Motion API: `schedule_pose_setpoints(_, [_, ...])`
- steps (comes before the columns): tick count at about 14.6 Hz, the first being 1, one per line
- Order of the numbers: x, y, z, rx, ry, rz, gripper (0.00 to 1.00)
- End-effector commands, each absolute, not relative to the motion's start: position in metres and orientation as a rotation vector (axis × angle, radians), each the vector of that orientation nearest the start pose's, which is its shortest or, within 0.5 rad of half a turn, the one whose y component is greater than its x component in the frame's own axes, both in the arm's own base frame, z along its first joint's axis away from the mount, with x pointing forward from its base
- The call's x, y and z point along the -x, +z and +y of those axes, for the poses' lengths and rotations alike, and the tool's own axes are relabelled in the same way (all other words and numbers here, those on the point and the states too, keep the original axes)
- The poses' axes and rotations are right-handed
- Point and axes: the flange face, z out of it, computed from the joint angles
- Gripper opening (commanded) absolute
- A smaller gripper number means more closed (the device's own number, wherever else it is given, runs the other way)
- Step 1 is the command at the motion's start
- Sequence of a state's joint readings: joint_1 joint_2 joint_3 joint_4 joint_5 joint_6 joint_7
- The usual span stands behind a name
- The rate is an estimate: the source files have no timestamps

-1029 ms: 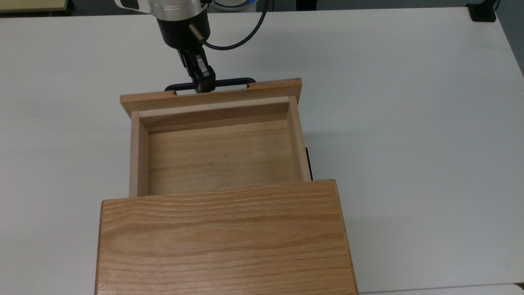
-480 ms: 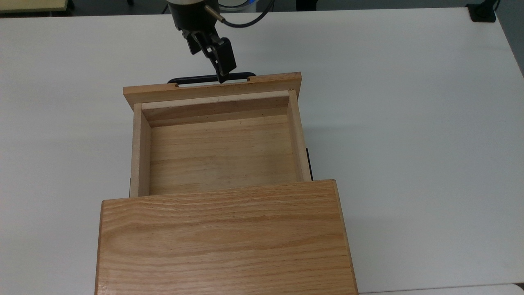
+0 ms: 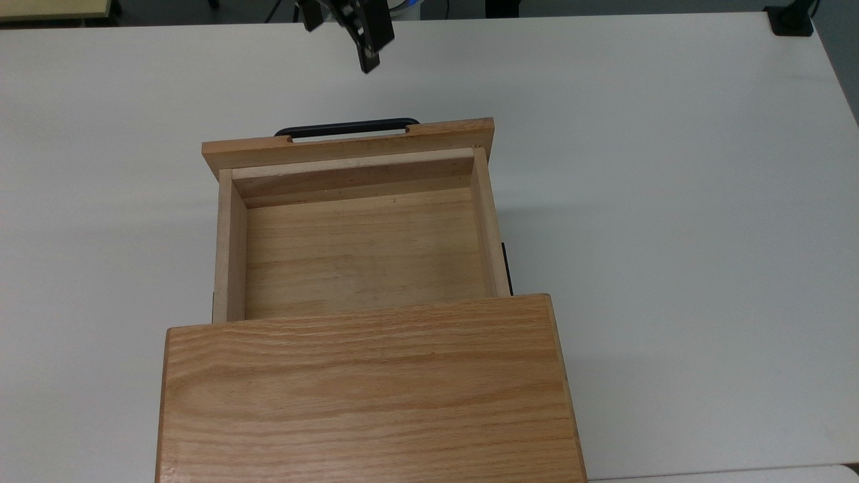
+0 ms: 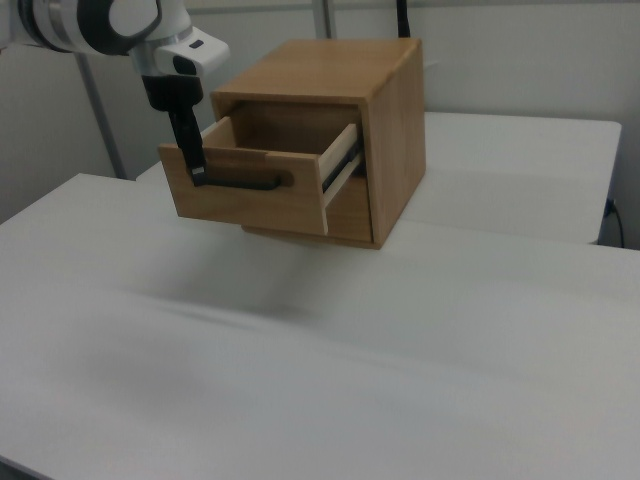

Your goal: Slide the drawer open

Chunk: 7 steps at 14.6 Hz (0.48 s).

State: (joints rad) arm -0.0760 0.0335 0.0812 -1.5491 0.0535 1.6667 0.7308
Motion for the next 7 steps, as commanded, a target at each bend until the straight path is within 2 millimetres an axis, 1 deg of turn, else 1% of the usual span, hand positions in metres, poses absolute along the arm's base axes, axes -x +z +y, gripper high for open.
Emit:
schedule_pose_setpoints(1, [-0.556,0.639,0.000,2.946,-0.109,0.884,1.00])
schedule_pose_setpoints(4, [-0.553,0.637,0.001,3.013,-0.094,0.674,1.00])
schedule_pose_setpoints(6, [-0.550,0.630,0.004,3.083,-0.072,0.476,1.00])
schedule_pose_setpoints(7, [-0.548,0.628,0.005,3.131,-0.077,0.341,1.00])
